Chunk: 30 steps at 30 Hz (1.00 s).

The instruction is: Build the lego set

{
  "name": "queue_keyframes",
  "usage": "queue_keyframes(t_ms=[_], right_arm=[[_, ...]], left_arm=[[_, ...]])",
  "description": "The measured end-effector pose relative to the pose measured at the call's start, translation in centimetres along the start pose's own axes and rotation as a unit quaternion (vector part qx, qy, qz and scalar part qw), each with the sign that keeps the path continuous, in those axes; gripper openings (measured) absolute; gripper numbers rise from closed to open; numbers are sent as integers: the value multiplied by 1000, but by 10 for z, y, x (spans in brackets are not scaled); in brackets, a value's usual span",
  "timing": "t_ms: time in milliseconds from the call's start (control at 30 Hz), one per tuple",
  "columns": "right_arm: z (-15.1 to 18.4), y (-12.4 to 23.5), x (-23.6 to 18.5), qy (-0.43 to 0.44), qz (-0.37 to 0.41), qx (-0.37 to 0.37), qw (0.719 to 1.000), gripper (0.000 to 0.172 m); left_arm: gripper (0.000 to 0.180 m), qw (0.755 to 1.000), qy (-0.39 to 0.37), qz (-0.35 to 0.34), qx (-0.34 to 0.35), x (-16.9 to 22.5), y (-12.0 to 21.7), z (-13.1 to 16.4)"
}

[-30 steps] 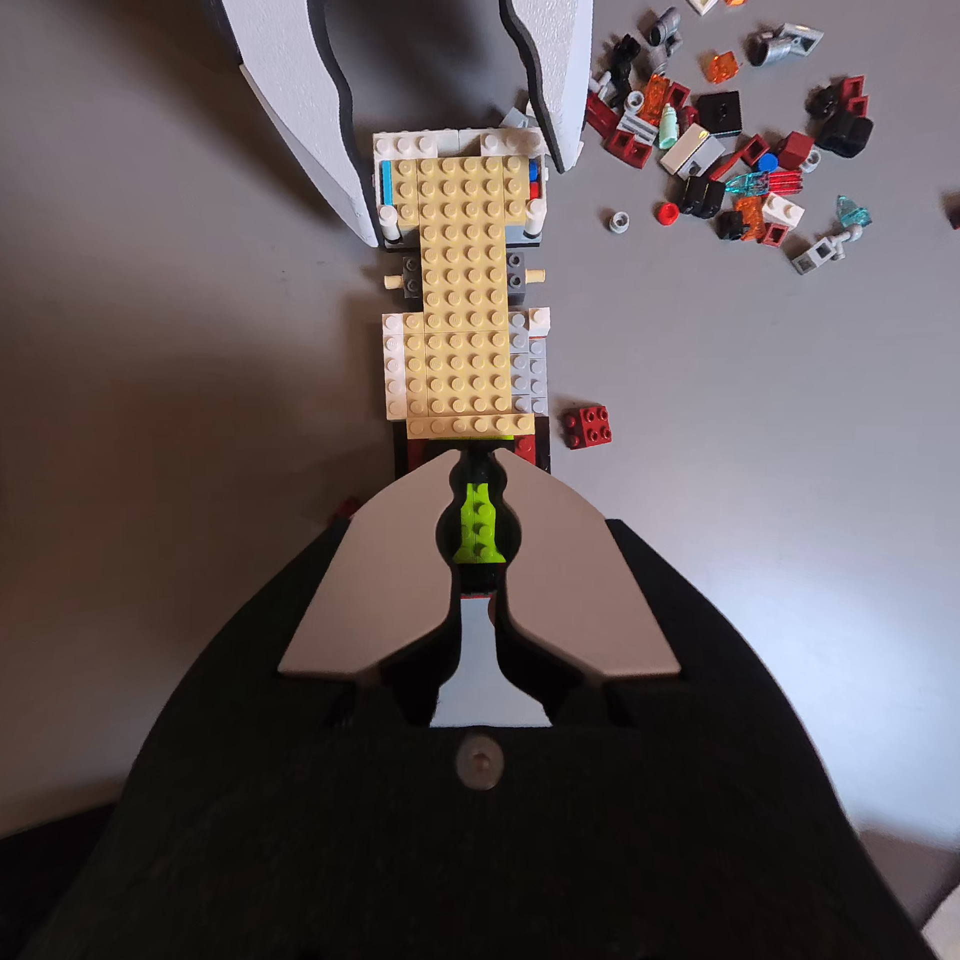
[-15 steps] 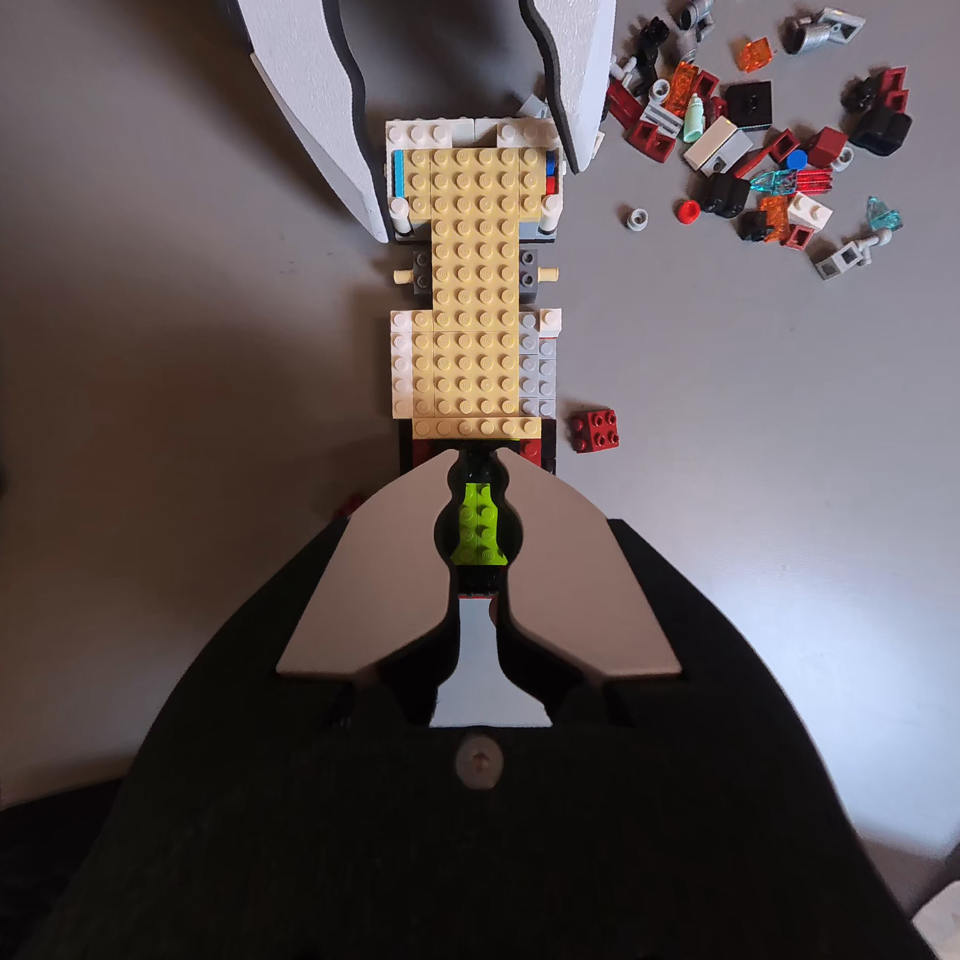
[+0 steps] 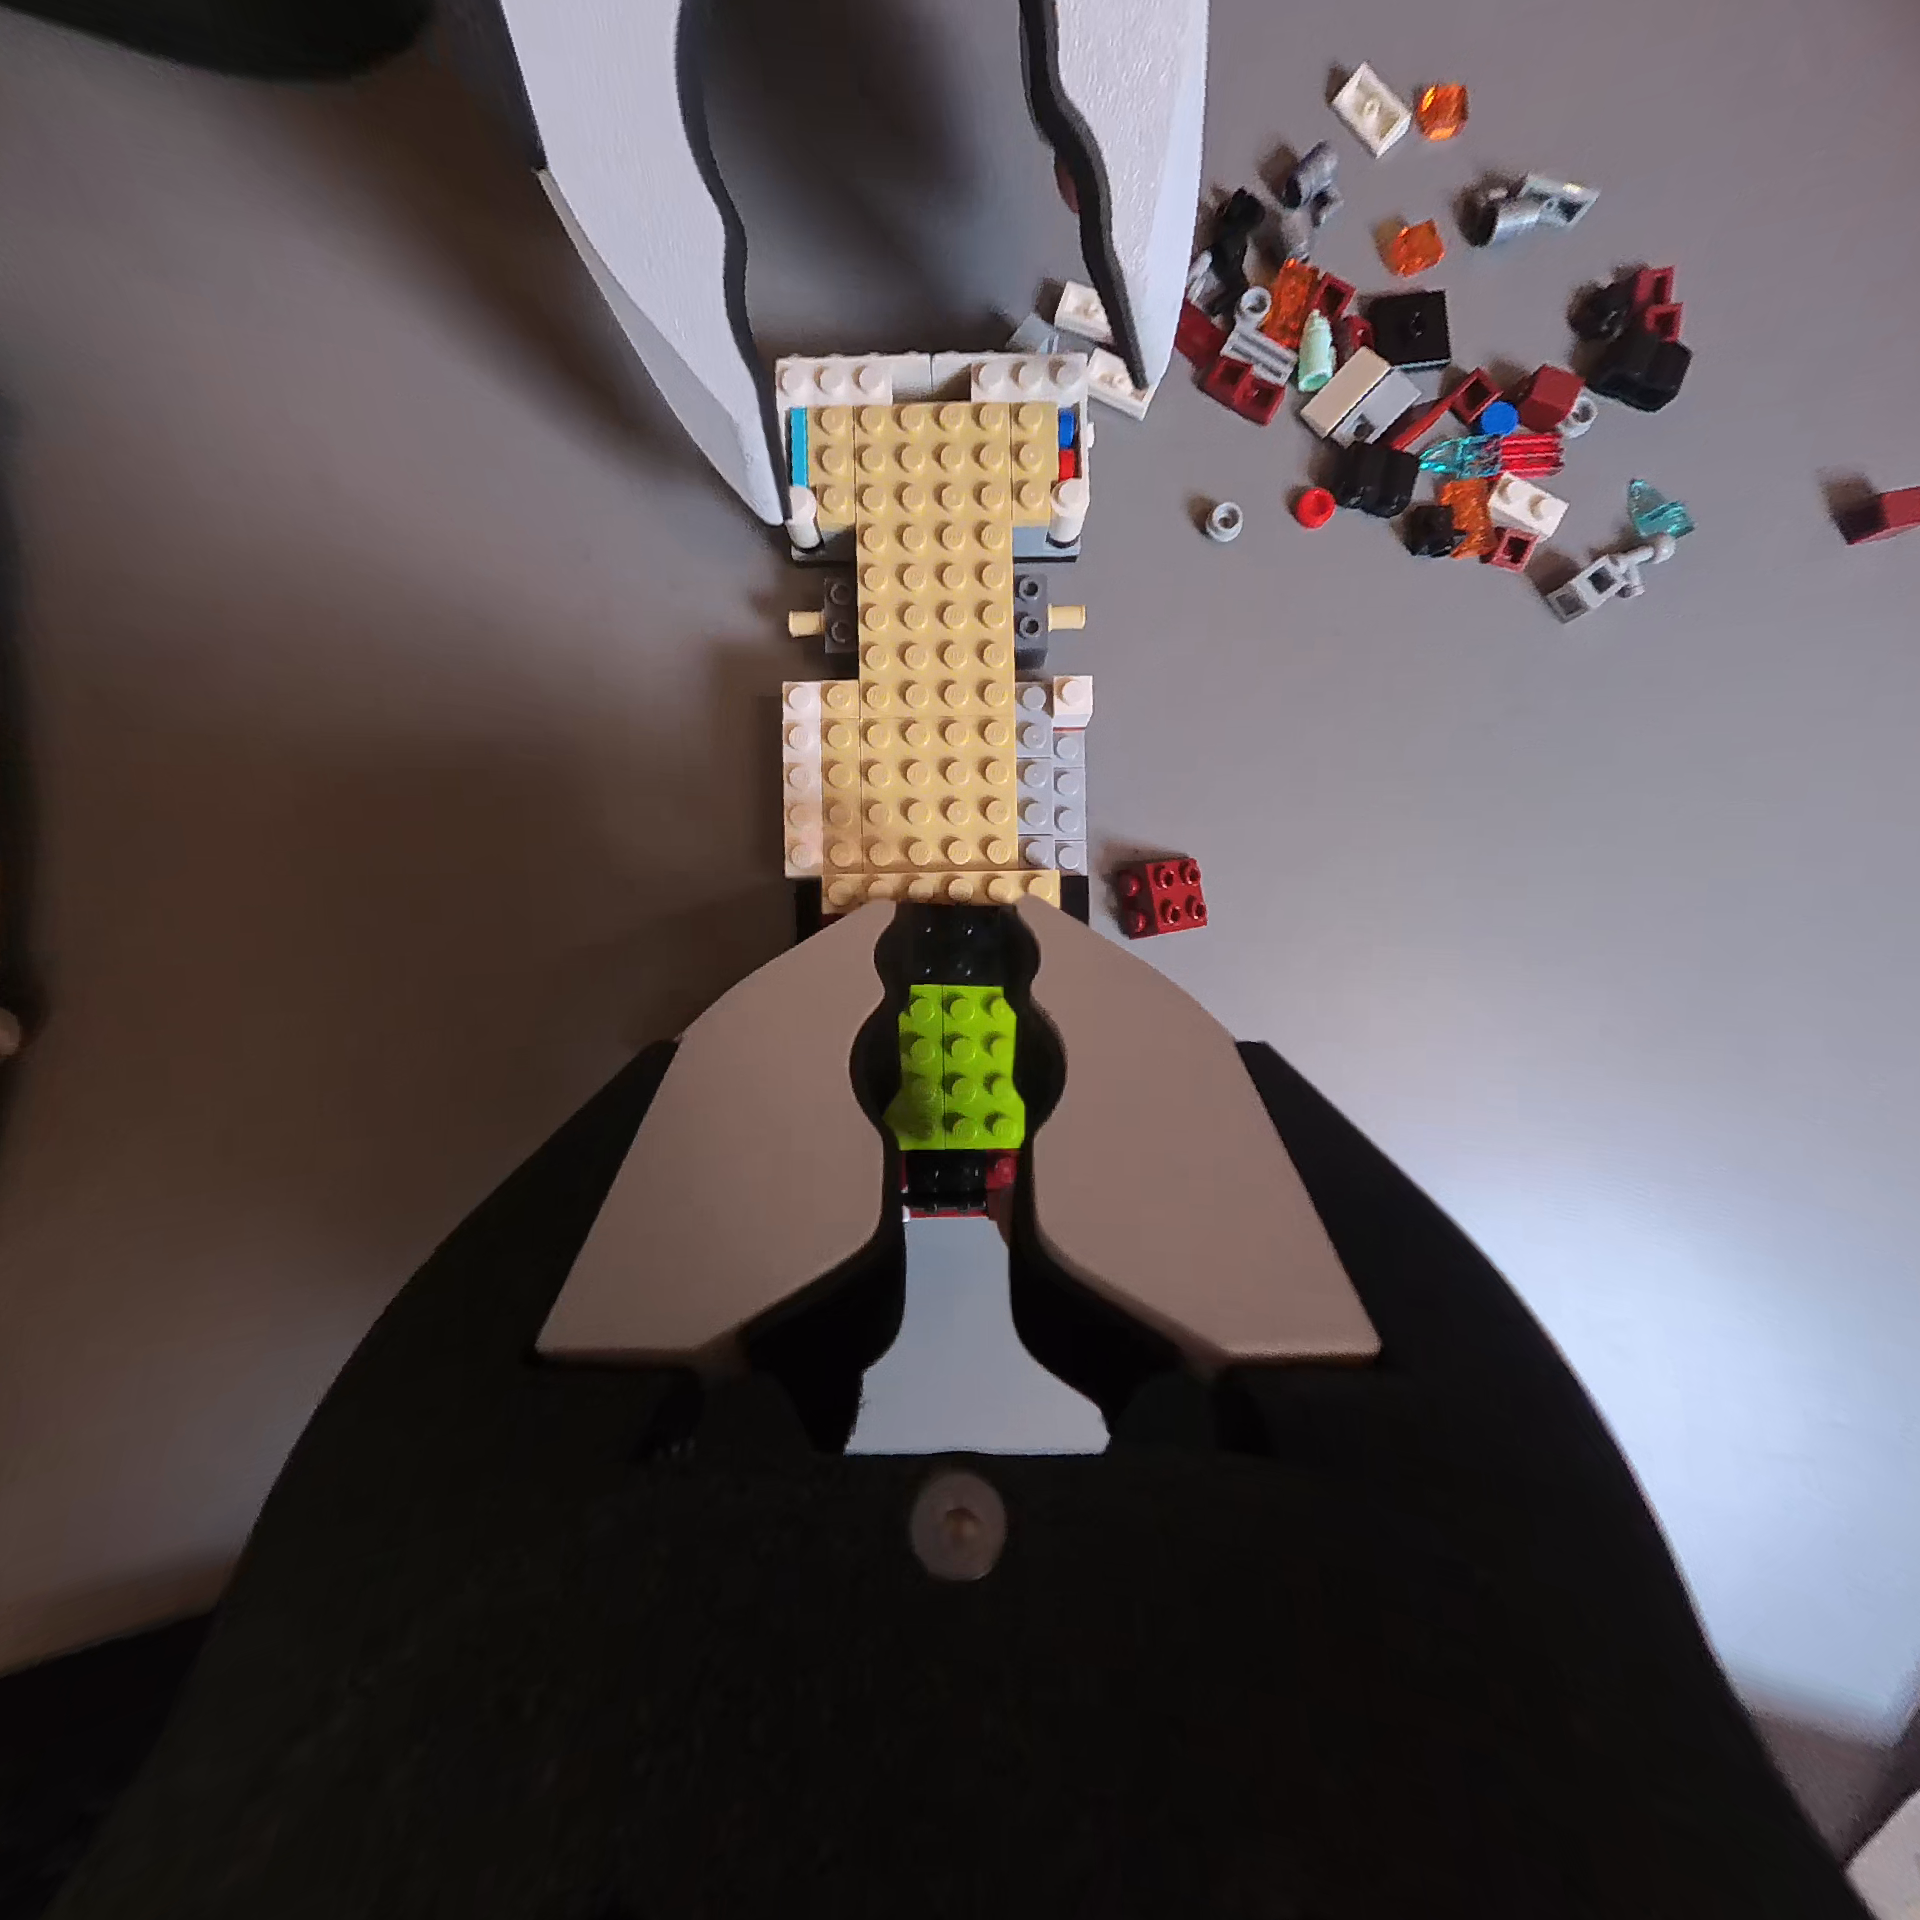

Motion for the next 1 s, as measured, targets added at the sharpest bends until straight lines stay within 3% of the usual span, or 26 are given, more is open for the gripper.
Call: queue_keyframes(t_ms=[200, 500, 1000], right_arm=[[9, 10, 0, -6, 15, 25, 1000, 24], [18, 3, -3, 0, 17, -7, 1000, 43], [15, -1, -4, 13, 3, -27, 1000, 44]], left_arm=[[71, 1000, 2, 1, -5, -1, -2, 2], [85, 1000, 13, 14, -23, -8, 6, 7], [87, 997, -4, 29, -72, -2, -3, 20]])
Point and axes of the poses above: each gripper's, where its closed fingertips meet, y back along the fingers, z out of its underside, x = y × z across the jaws, the point moved 9 cm from there along y, back along the fingers, and after that the axes turned 7 degrees about -z, right-handed, at the moved point
